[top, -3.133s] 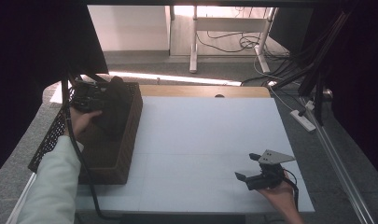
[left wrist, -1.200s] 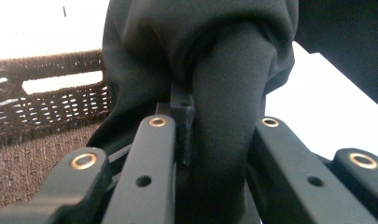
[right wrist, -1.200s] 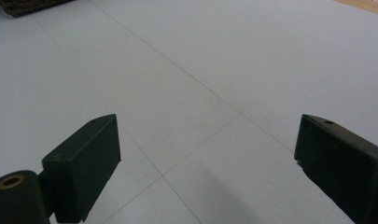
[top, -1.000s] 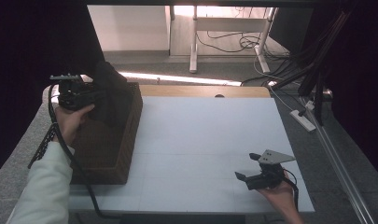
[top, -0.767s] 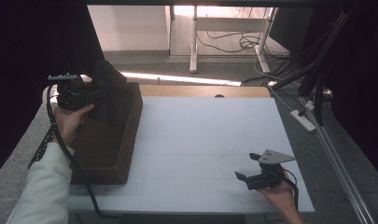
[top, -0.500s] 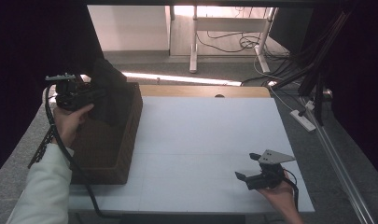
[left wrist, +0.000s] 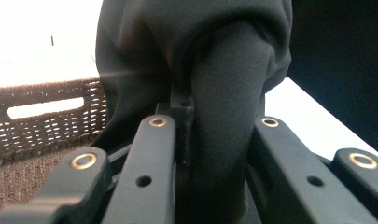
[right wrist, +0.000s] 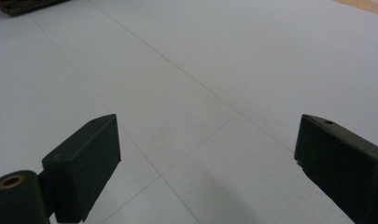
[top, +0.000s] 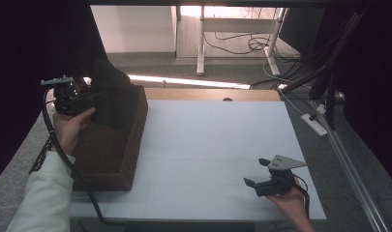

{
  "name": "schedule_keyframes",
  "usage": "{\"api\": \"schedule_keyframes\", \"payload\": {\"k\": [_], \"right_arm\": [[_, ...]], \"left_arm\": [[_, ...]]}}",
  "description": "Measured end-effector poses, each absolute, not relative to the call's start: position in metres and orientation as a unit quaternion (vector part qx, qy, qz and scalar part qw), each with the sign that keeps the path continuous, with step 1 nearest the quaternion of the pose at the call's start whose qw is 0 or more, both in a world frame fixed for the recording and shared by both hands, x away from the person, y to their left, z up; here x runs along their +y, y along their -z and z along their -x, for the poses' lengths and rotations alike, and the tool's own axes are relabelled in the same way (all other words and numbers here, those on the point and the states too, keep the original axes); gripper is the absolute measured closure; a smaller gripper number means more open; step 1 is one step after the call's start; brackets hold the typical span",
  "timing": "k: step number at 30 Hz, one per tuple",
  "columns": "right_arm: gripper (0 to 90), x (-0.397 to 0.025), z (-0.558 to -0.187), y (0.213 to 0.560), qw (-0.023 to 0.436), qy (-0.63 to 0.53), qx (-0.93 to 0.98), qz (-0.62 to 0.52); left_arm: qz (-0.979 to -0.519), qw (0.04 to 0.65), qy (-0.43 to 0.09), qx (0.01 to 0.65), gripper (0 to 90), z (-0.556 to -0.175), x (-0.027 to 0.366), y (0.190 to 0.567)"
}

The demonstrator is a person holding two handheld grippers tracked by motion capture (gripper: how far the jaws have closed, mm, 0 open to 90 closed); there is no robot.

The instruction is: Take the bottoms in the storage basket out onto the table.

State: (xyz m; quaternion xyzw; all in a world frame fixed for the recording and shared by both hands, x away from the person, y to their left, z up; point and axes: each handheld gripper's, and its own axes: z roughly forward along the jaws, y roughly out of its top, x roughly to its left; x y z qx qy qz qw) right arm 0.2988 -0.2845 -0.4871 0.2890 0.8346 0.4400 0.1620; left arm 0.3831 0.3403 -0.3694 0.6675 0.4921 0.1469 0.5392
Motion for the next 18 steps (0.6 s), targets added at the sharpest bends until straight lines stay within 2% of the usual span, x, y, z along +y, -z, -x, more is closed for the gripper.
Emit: {"api": "schedule_keyframes", "payload": {"k": [18], "right_arm": [[7.2,-0.284,-0.299,0.487,0.163,-0.439,0.835,-0.29]], "left_arm": [[-0.659,0.569,-0.155,0.467,77.1,-0.367,0.332,0.351]]}}
